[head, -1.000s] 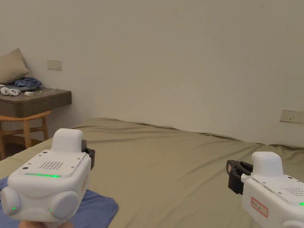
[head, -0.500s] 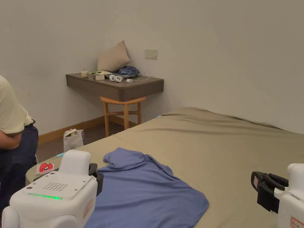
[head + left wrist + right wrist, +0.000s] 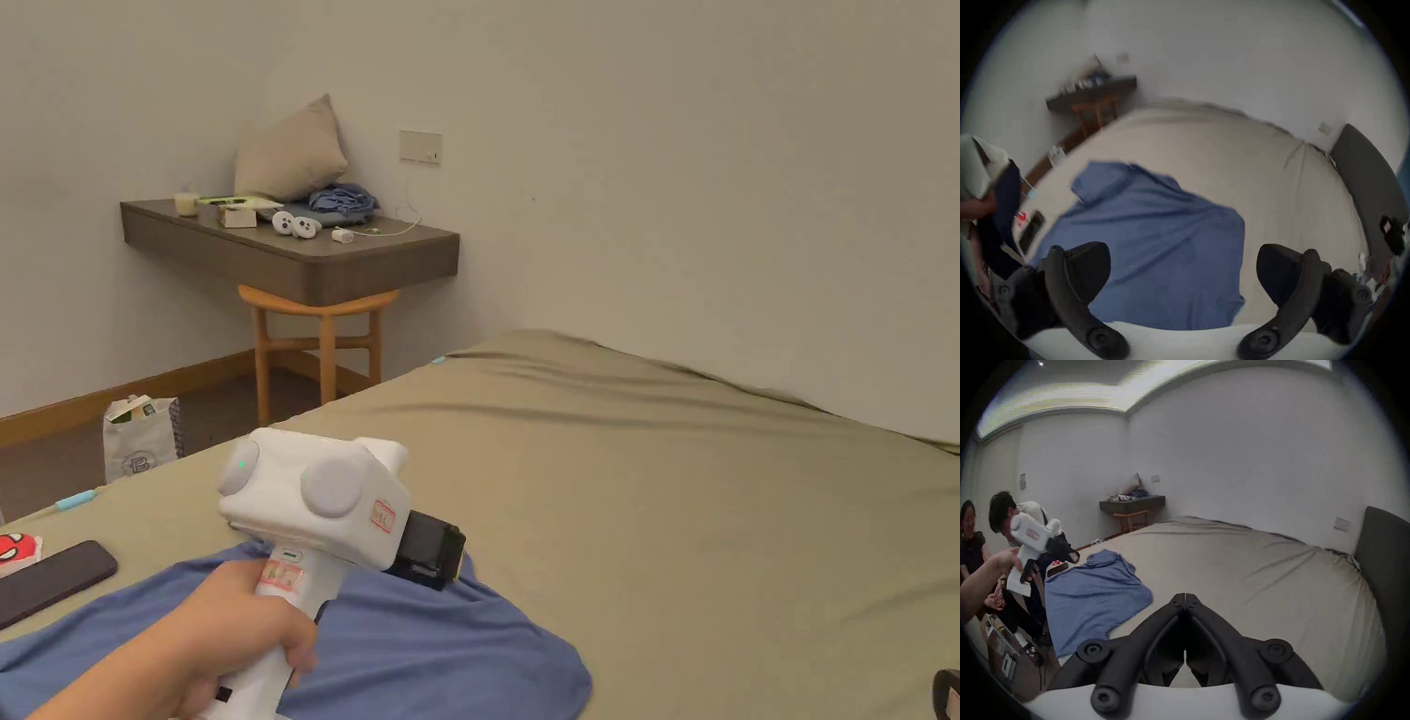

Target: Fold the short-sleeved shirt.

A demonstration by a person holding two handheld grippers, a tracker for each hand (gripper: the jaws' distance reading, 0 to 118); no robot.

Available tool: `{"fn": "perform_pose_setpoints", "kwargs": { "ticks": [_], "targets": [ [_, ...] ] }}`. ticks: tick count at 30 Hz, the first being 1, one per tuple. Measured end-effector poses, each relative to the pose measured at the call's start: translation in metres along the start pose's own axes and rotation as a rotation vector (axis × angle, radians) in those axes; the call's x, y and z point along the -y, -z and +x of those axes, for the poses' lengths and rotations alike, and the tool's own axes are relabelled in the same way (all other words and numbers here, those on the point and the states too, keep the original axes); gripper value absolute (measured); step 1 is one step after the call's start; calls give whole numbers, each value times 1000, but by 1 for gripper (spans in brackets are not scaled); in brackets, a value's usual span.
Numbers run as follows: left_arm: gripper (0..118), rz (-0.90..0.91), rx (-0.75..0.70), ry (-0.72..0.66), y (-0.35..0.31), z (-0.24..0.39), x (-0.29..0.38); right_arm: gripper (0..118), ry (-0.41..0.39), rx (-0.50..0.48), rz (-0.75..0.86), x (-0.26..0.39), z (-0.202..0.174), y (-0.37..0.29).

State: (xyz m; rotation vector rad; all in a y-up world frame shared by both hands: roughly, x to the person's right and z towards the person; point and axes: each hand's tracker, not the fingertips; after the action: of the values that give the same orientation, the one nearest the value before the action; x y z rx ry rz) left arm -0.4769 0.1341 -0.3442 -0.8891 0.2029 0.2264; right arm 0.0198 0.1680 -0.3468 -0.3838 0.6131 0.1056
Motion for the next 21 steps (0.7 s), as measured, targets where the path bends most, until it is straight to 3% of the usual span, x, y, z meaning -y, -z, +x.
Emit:
{"fn": "perform_pose_setpoints", "kwargs": {
  "ticks": [2, 6, 10, 13, 14, 15, 16, 17, 21],
  "targets": [
    [118, -154, 50, -35, 54, 2, 1, 2, 3, 45, -33, 9, 11, 1],
    [118, -407, 32, -98, 144, -5, 24, 2, 60, 36, -116, 28, 30, -1],
    [118, -485, -14, -82, 182, -6, 51, 2, 37, 92, -167, 39, 41, 0],
    [114, -400, -80, 47, 167, 12, 46, 2, 60, 96, -183, 44, 49, 2],
    [97, -366, -116, 100, 158, 15, 42, 2, 64, 96, -184, 45, 50, 2],
    [69, -337, -70, 113, 152, 17, 37, 2, 63, 96, -186, 46, 50, 3],
    [24, -344, -63, 106, 149, 17, 32, 2, 59, 96, -186, 48, 51, 3],
    [1, -335, -99, 101, 146, 17, 28, 2, 55, 99, -185, 49, 51, 3],
    [0, -253, -11, 13, 115, 8, -3, 2, 88, 100, -183, 55, 59, -4]
  ]
}}
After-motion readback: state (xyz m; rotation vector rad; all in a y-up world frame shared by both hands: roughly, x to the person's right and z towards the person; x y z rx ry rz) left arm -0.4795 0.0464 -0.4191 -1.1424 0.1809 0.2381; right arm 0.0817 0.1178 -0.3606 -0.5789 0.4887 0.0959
